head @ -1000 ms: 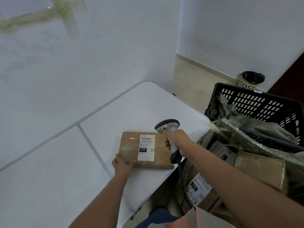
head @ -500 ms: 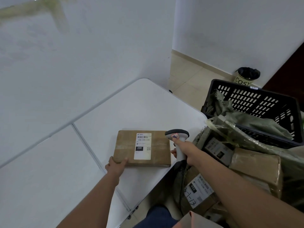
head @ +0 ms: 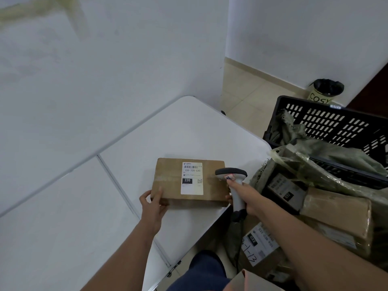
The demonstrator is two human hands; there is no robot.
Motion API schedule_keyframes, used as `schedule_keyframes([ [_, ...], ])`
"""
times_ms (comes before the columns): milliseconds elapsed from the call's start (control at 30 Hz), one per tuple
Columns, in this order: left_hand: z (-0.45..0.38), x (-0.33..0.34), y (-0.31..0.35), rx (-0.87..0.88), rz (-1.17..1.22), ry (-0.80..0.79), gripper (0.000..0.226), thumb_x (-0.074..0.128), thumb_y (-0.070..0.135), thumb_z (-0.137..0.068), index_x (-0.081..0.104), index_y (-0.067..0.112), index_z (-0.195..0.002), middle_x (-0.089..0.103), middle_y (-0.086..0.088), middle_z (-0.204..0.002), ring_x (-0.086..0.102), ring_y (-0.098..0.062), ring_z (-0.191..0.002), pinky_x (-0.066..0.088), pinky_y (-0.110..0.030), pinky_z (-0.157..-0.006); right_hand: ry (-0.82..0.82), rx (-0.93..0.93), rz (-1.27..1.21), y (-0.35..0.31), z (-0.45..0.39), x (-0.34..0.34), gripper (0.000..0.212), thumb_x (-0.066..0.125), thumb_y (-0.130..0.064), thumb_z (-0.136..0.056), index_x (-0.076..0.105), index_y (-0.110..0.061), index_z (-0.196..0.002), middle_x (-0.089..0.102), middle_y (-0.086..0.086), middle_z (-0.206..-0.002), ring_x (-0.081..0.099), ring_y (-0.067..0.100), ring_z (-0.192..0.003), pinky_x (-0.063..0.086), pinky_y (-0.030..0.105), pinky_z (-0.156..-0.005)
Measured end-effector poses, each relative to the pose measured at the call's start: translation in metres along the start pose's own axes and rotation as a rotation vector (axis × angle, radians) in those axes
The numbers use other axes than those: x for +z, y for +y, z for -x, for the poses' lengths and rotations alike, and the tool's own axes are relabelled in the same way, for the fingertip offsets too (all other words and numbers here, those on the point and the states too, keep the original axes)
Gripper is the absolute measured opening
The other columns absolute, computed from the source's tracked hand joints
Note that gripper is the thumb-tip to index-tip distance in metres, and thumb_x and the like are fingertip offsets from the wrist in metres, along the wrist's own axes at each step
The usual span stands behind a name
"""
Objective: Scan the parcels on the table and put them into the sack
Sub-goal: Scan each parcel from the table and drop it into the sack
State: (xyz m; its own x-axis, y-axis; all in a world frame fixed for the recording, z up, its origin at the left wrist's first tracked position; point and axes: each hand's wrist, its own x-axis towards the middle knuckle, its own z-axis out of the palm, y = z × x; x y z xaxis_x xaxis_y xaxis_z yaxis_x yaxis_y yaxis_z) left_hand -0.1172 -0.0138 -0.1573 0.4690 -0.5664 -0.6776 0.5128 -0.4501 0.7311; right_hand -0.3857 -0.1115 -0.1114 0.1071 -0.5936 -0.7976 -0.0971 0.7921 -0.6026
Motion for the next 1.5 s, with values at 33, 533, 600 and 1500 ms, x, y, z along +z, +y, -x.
schedule_keyframes([
  [33,0.002,0.003,0.002,0.003,0.043,0.004,0.050,0.068,0.031,-0.091,0.033,0.027,-0.126,0.051,-0.011,-0.116,0.058,-0.029,-0.099,0.052,-0.042,-0.094,0.011,-0.022,-0.031,0.000,0.001,-0.003,0.032,0.065,-0.036,-0.094,0.058,-0.009,-0.108,0.067,0.013,-0.087,0.063,0.022,-0.073,0.055,0.033,-0.066],
  [533,0.074,0.086,-0.031,0.044,0.270,-0.255,0.053,0.060,0.038,-0.095,0.037,0.019,-0.138,0.051,-0.011,-0.133,0.057,-0.027,-0.118,0.053,-0.040,-0.093,0.110,-0.185,-0.299,-0.002,0.061,-0.095,0.092,0.087,-0.064,-0.052,0.057,-0.013,-0.123,0.070,0.017,-0.109,0.071,0.035,-0.091,0.061,0.042,-0.068],
  [600,0.084,0.097,-0.040,0.048,0.277,-0.261,0.050,0.058,0.036,-0.096,0.036,0.019,-0.137,0.050,-0.013,-0.132,0.058,-0.026,-0.116,0.054,-0.039,-0.092,0.177,-0.207,-0.273,0.002,0.065,-0.110,0.120,0.085,-0.076,-0.033,0.051,-0.016,-0.131,0.066,0.016,-0.117,0.069,0.037,-0.097,0.059,0.050,-0.079],
  [1500,0.105,0.106,-0.206,-0.199,-0.952,-0.068,0.039,0.050,0.013,-0.098,0.048,-0.004,-0.133,0.057,-0.025,-0.128,0.058,-0.040,-0.115,0.052,-0.041,-0.095,0.579,-0.387,0.124,0.065,0.120,-0.214,0.117,0.081,-0.065,-0.059,0.027,-0.015,-0.149,0.051,0.003,-0.140,0.052,0.025,-0.125,0.046,0.047,-0.103],
])
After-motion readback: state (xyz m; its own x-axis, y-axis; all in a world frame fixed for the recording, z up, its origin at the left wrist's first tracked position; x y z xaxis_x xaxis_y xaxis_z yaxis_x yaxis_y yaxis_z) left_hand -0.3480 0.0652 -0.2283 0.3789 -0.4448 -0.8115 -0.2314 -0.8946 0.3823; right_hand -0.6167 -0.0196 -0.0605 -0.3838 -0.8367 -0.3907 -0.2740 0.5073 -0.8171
